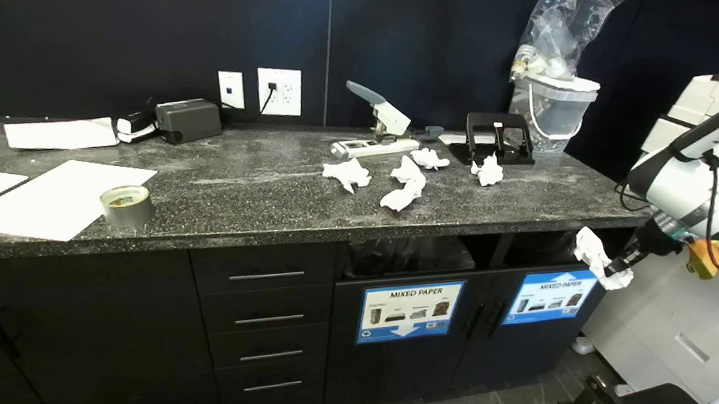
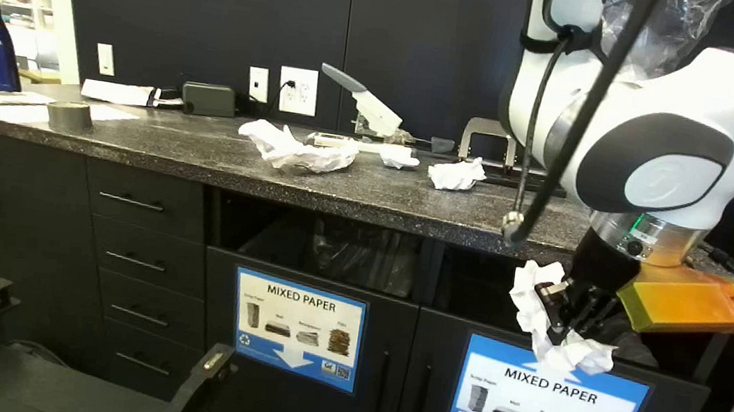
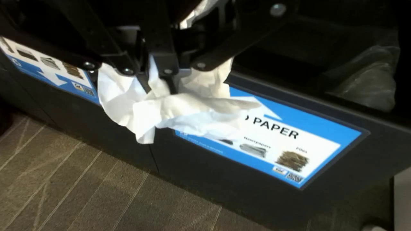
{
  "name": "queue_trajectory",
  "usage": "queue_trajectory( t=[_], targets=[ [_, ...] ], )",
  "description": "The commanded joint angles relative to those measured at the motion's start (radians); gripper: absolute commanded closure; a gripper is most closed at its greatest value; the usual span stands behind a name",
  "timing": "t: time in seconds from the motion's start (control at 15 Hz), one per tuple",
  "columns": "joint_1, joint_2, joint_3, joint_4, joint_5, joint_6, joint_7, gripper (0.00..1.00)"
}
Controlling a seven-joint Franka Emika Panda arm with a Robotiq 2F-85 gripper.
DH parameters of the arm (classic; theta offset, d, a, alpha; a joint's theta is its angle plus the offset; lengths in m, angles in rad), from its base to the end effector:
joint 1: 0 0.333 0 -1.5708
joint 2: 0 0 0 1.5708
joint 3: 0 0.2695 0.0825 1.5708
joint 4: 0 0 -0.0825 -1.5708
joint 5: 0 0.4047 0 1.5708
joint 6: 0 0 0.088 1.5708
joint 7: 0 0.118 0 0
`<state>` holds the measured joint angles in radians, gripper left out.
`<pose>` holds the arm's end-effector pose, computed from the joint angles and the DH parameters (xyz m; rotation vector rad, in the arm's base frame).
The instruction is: Pick up the pieces of papers from the countertop and put them in the right bin.
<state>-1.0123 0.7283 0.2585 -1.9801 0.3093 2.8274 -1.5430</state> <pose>0.4285 -0.4069 0.0504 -3.0291 -0.6530 -0.4750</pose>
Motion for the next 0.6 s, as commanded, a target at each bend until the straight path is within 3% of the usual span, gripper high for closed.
queue_trajectory(
  t=[0.0,0.2,0.53],
  targets=[
    [-0.098,0.14,0.115,0.152,0.005,0.01,-0.105,0.88],
    [-0.118,0.243,0.133,0.25,-0.014,0.002,-0.121,0.9],
    [-0.055,0.382,0.112,0.401,-0.077,0.007,-0.091,0.88]
  ],
)
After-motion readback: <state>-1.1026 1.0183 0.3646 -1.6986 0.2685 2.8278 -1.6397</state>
